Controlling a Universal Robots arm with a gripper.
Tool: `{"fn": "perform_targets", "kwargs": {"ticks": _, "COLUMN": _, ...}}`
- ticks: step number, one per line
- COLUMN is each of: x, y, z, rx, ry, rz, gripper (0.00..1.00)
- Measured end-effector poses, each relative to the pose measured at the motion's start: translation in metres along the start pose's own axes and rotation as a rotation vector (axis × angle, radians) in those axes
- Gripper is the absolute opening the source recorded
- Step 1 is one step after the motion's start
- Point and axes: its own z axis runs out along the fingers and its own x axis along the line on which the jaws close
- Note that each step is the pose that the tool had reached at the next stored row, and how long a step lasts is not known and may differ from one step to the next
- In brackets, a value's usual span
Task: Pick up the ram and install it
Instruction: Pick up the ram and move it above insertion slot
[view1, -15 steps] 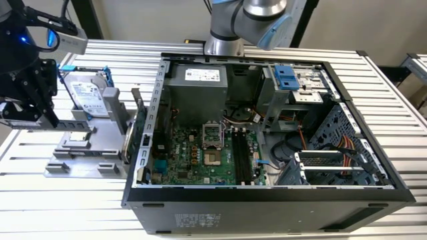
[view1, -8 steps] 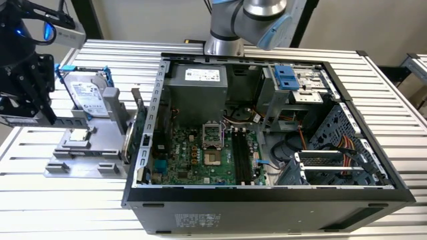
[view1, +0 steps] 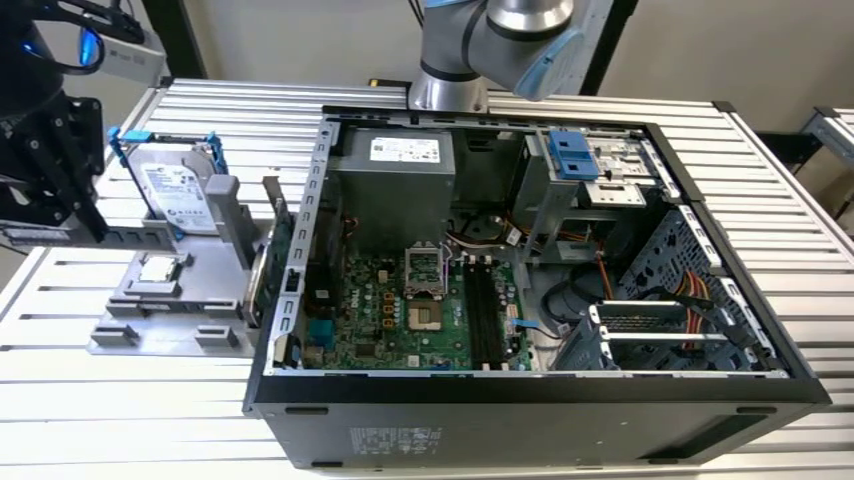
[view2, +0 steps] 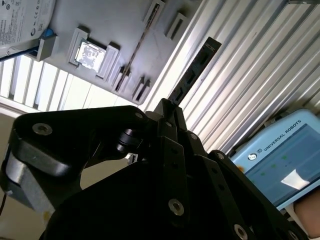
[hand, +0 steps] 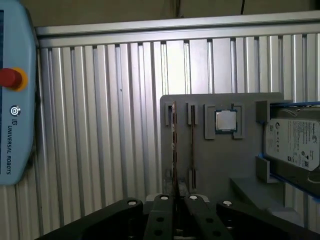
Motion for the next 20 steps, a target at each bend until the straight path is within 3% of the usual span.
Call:
{"fn": "perform_targets", "kwargs": {"ticks": 15, "x": 0.0006, "y": 0.0003, "z": -0.0165, "rx": 0.0, "ry": 0.0, "rz": 0.0, "gripper": 0.0}}
{"fn": "perform_targets", "kwargs": {"ticks": 20, "x": 0.0006, "y": 0.0003, "z": -0.0187, "rx": 0.0001, "ry": 0.0, "rz": 0.0, "gripper": 0.0}}
